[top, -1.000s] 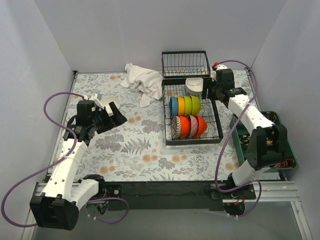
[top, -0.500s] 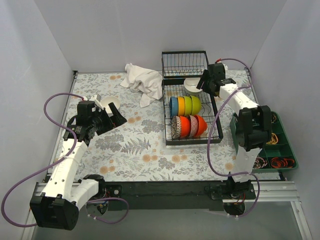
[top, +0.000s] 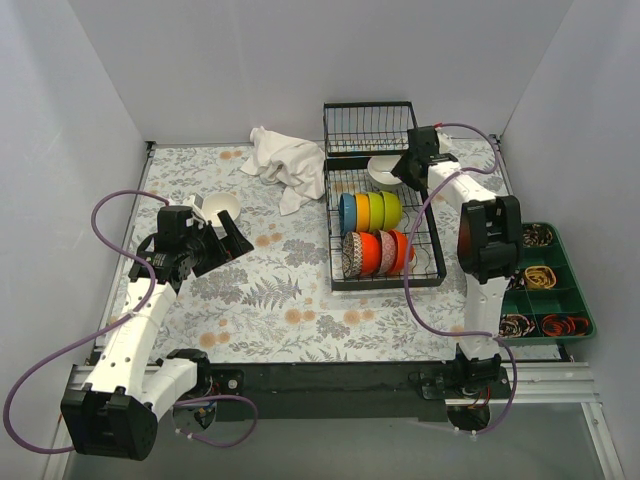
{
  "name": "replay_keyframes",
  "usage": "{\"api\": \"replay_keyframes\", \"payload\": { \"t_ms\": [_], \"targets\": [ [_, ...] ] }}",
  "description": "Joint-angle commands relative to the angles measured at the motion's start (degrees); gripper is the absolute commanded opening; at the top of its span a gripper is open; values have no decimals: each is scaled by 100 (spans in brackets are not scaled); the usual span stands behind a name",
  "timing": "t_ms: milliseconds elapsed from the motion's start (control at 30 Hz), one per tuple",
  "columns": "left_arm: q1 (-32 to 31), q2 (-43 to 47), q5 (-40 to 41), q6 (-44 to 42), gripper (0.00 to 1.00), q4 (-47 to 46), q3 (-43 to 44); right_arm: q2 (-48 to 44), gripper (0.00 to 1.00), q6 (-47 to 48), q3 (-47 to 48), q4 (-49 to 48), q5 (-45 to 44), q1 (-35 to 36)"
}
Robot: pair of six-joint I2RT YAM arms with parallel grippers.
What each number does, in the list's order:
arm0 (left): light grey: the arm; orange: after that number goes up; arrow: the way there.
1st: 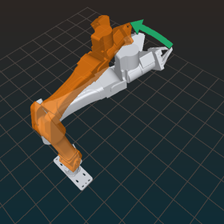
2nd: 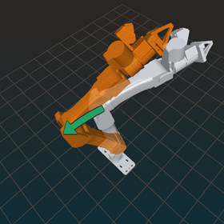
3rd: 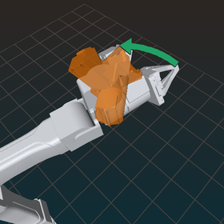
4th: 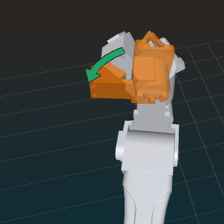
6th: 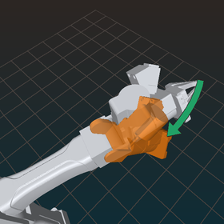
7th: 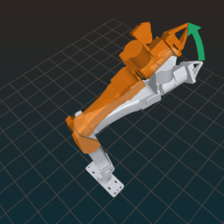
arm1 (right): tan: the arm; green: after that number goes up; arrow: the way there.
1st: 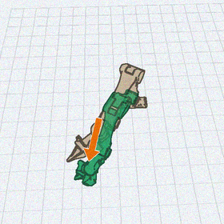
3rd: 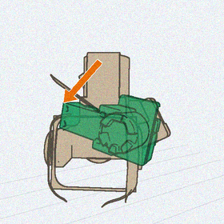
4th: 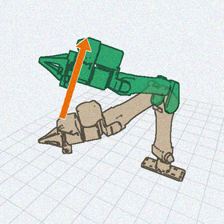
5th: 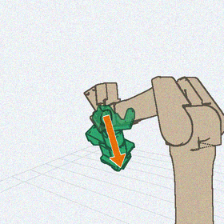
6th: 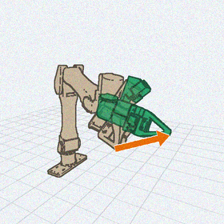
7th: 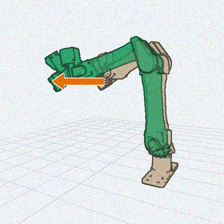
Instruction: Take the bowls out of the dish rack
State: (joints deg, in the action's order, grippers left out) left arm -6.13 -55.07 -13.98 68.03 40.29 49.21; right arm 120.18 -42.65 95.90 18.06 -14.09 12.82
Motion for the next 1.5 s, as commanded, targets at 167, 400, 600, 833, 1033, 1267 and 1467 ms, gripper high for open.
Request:
{"api": "replay_keyframes", "payload": {
  "t_ms": [167, 400, 600, 833, 1033, 1267, 1467],
  "targets": [
    [-20, 49, 71, 35, 98, 58, -26, -2, 24, -507, 219, 136, -454, -8],
    [-20, 84, 9, 35, 98, -48, -52, -565, 9, -376, -220, 241, -850, -7],
    [-20, 119, -35, 9, 98, -101, -52, -996, 2, -235, -519, 277, -1052, -16],
    [-20, 163, -88, -18, 98, -118, -52, -1409, 1, -85, -739, 294, -1175, -51],
    [-20, 163, -236, 0, 98, -171, 18, -1936, 1, 301, -915, 285, -1158, -43],
    [-37, -39, -562, 131, 98, -408, 220, -2753, 1, 978, -1248, 294, -675, 36],
    [-274, -320, -361, 307, 98, -672, 449, -3571, 1, 1592, -1732, 434, -279, 430]
  ]
}}
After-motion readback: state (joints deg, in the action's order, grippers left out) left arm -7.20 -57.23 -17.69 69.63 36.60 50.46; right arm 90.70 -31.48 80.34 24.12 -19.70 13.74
